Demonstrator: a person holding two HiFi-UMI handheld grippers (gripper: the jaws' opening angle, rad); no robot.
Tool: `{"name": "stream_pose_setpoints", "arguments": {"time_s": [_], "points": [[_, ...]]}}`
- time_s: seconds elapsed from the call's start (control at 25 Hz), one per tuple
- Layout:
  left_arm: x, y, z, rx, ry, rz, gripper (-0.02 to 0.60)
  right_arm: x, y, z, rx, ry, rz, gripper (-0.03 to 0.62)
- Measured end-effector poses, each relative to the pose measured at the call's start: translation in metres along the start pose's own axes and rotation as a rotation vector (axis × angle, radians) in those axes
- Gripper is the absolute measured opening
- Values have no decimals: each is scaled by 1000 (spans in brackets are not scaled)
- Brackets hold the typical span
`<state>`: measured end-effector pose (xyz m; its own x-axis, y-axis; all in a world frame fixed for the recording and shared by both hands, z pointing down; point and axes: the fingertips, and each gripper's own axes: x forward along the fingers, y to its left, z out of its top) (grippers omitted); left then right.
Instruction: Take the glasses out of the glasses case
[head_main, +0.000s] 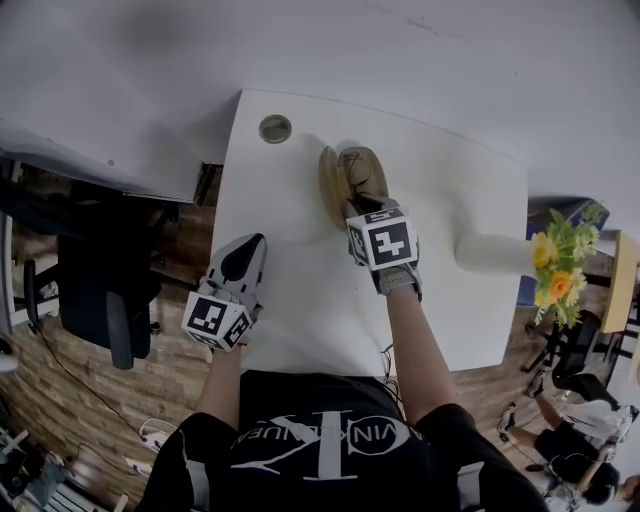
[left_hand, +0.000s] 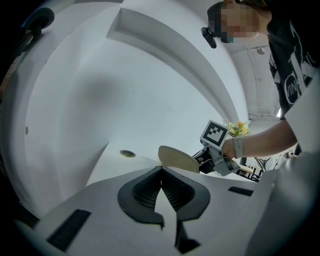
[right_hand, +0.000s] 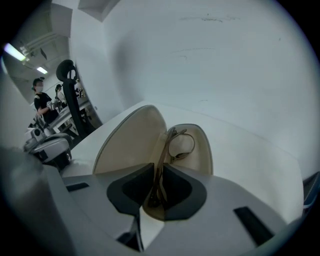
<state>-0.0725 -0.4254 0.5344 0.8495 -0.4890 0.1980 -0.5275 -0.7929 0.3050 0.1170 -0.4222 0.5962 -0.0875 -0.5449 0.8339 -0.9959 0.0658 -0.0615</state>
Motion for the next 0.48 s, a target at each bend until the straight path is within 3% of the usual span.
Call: {"name": "stream_pose_setpoints", "arguments": {"time_s": [0.16,0.48], "points": [[-2,-2,1,-4,-2,4,15,2,2,-1,43,39,89,52],[-13,-2,-2,-4,-7,5,15,-11,-3,3,172,-37,115,38]]}}
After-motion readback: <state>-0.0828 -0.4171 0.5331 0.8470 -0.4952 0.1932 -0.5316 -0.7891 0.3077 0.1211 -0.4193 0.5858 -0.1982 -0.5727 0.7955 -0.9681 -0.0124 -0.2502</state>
